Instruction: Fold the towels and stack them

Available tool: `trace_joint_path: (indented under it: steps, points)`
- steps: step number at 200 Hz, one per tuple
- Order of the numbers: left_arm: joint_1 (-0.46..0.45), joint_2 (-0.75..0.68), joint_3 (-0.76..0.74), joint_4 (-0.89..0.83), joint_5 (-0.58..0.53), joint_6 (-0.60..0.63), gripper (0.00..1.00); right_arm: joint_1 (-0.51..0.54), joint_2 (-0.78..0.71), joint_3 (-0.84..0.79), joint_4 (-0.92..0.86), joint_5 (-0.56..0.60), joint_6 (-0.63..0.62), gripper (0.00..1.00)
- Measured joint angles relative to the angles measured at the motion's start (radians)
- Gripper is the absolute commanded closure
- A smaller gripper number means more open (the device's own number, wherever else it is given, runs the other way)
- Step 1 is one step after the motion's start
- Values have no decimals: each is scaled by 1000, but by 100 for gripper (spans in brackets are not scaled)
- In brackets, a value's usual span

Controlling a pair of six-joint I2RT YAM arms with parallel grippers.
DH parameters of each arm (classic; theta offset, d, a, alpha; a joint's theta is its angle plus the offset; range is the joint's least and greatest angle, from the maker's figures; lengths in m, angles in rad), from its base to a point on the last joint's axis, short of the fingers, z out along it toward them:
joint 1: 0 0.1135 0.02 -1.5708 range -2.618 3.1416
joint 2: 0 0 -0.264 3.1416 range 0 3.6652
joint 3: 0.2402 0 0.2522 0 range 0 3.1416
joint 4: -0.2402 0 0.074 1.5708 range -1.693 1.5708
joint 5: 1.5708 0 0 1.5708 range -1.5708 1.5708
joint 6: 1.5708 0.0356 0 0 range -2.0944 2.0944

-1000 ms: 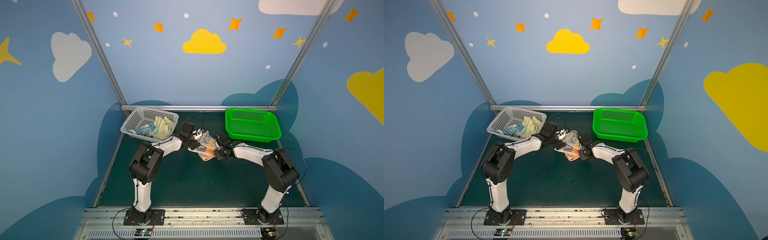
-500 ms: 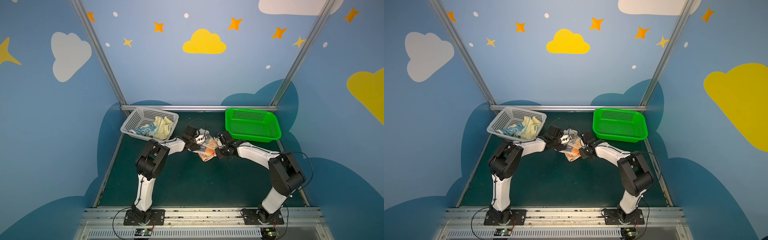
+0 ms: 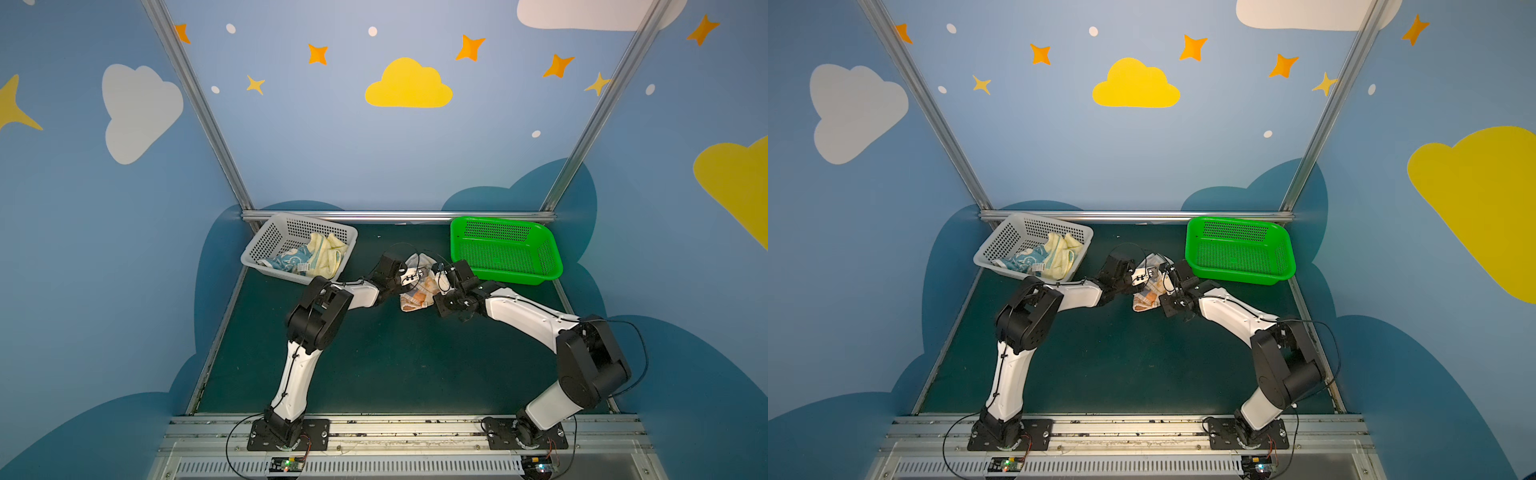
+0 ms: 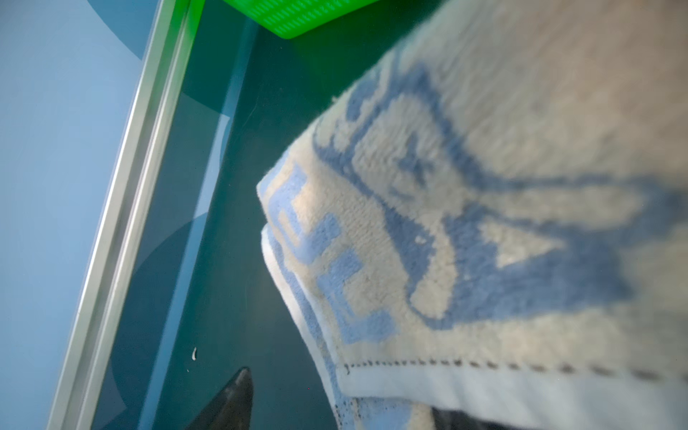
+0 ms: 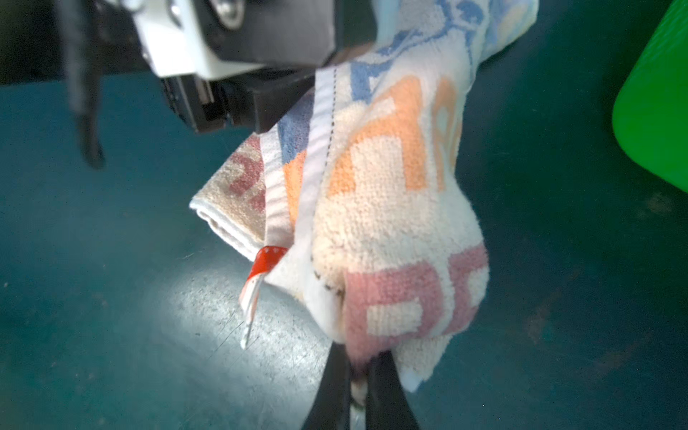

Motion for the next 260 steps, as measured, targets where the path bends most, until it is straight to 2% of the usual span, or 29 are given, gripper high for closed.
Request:
trace_joint_path:
  steps: [30, 115, 179, 187, 211, 228, 252, 260]
  points:
    - [4, 11, 5, 7, -1, -5, 38, -5, -6, -6, -5, -5, -3, 100]
    - [6, -36, -93, 35, -19, -36, 38, -40, 33, -18, -2, 5, 47, 100]
    - [-6, -32, -96, 64, -32, -15, 39, -40, 43, -21, 15, -15, 49, 100]
    - [-9, -26, -93, 72, -35, -5, 43, -40, 43, -22, 19, -18, 49, 100]
    - [-23, 6, -56, 67, -40, 15, 65, -40, 47, -27, 26, -23, 49, 100]
    - [-33, 35, -14, 39, -41, 29, 71, -40, 51, -27, 29, -25, 49, 100]
    - [-40, 51, 34, -31, -32, 24, 87, -40, 55, -29, 33, -30, 49, 100]
    - [-40, 51, 40, -51, -29, 23, 95, -40, 55, -32, 37, -31, 48, 100]
